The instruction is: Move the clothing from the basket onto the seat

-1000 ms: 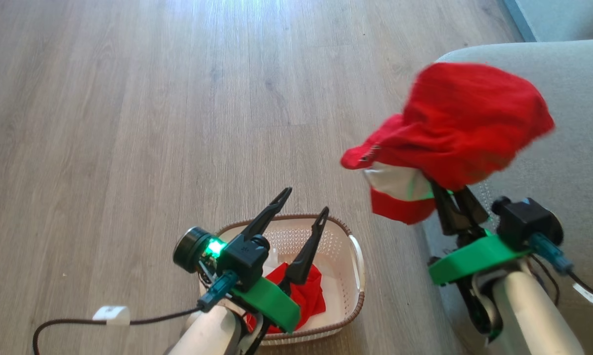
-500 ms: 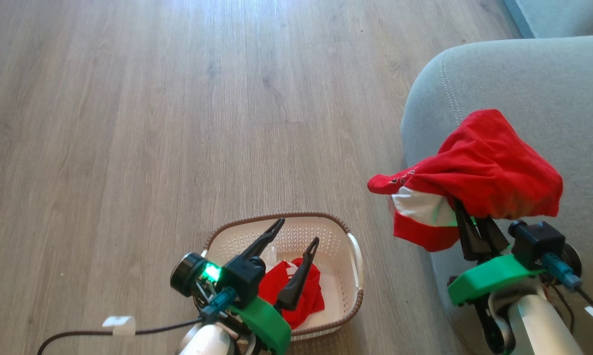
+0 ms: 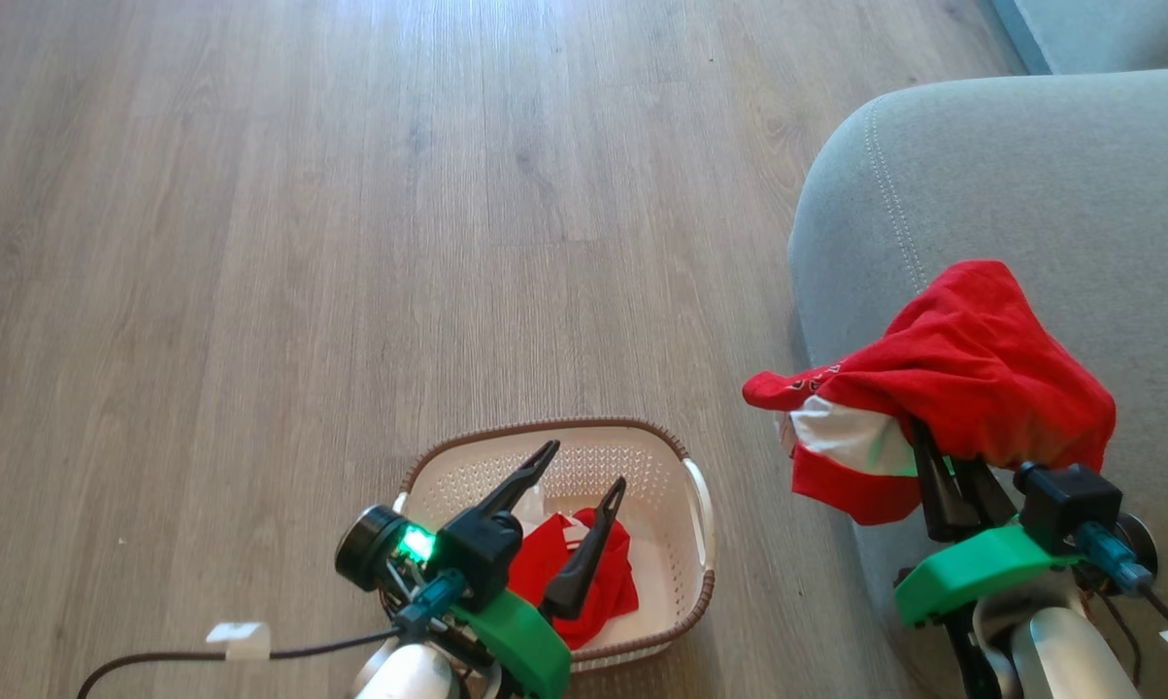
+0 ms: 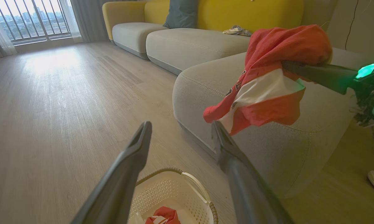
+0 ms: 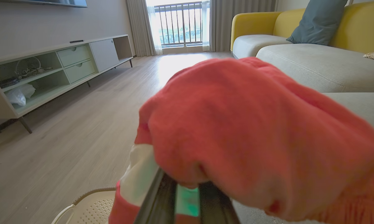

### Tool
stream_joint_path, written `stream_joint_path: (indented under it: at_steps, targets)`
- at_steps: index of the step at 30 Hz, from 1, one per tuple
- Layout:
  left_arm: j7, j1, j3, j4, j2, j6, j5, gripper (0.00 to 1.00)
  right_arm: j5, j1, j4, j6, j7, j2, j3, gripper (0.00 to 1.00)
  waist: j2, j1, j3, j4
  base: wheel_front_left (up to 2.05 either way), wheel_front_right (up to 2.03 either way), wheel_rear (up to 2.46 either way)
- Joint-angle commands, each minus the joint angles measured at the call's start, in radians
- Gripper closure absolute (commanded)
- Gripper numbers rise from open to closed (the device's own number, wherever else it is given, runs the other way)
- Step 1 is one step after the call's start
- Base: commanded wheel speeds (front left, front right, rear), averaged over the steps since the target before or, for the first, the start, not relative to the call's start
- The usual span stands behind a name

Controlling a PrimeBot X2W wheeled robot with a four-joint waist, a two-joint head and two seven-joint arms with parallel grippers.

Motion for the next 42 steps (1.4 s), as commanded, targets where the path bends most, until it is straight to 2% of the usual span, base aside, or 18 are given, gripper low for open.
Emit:
stream_joint_path:
  at_steps: [1,12,20,28,42]
  targets:
    - [-0.005,-0.016,0.037,-0.026,0.002,-0.002,0.007,0.0,-0.005,-0.025,-0.03,0.0,-0.007,0.003,0.016,1.0,0.0,0.0,0.0,-0.001,0.0,0.0,0.0]
    - [-0.005,-0.018,0.04,-0.028,0.002,0.005,0.003,0.0,0.002,-0.031,-0.035,0.0,-0.007,0.003,0.016,1.0,0.0,0.0,-0.002,-0.011,0.0,0.0,0.0]
    - [-0.005,-0.024,0.041,-0.034,0.002,0.008,0.003,0.0,0.0,-0.033,-0.051,0.0,-0.007,-0.003,0.005,1.0,0.0,0.0,0.005,-0.053,0.0,0.0,0.0]
    - [-0.005,-0.027,0.04,-0.044,0.002,0.013,0.0,0.0,-0.009,-0.041,-0.071,0.0,-0.007,-0.007,0.0,1.0,0.0,0.0,0.016,-0.143,0.0,0.0,0.0]
    - [-0.005,-0.043,0.019,-0.054,0.002,0.02,0.001,0.0,-0.01,-0.049,-0.092,0.0,-0.007,-0.015,-0.012,1.0,0.0,0.0,0.044,-0.357,0.0,0.0,0.0]
